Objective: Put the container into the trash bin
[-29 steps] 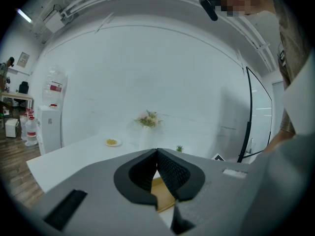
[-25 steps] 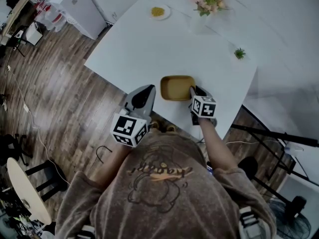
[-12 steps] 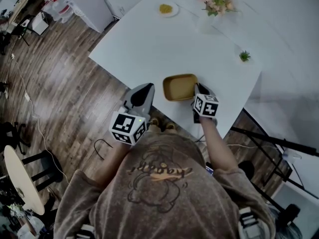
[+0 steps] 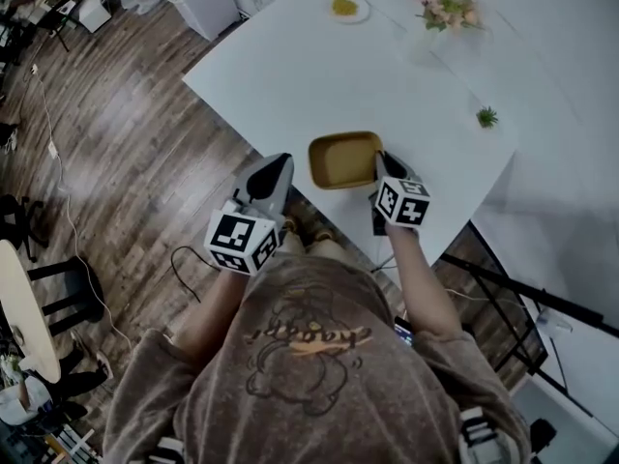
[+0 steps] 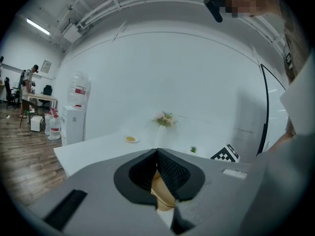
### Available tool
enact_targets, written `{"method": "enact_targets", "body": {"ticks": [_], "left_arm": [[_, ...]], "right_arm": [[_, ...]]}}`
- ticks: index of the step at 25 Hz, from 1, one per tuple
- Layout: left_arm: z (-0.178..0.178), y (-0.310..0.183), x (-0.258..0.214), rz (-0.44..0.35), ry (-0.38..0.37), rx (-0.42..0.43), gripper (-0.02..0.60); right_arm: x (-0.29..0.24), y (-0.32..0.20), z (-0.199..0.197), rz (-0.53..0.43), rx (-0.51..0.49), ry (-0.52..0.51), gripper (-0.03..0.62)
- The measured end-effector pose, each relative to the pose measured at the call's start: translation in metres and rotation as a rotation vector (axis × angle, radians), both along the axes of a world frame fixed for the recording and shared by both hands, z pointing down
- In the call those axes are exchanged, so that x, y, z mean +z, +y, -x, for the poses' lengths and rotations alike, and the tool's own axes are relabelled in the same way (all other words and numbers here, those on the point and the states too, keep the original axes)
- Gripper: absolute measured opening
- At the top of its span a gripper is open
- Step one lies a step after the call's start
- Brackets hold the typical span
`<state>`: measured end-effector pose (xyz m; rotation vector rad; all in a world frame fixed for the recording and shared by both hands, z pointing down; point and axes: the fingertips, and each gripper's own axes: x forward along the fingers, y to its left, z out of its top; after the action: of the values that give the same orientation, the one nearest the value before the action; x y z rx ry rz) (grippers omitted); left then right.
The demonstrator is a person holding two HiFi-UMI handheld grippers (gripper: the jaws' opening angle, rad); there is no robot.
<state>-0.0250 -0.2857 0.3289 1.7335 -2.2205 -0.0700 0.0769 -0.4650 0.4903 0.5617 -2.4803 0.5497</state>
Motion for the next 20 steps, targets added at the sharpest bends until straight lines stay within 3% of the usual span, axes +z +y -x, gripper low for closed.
{"method": "enact_targets", "body": {"ticks": [9, 20], "left_arm": [[0.017, 0.054, -0.007, -0.010, -0.006, -0.131, 0.003], [0.056, 0.167, -0.014, -0.020, -0.009, -0.272, 0.003]], "right_arm": [[-0.013, 0.055, 0.046, 0.009, -0.152, -0.026, 0.025], [-0.035, 0.162, 0.118, -0.001, -0.300, -0.059, 0.026]]}}
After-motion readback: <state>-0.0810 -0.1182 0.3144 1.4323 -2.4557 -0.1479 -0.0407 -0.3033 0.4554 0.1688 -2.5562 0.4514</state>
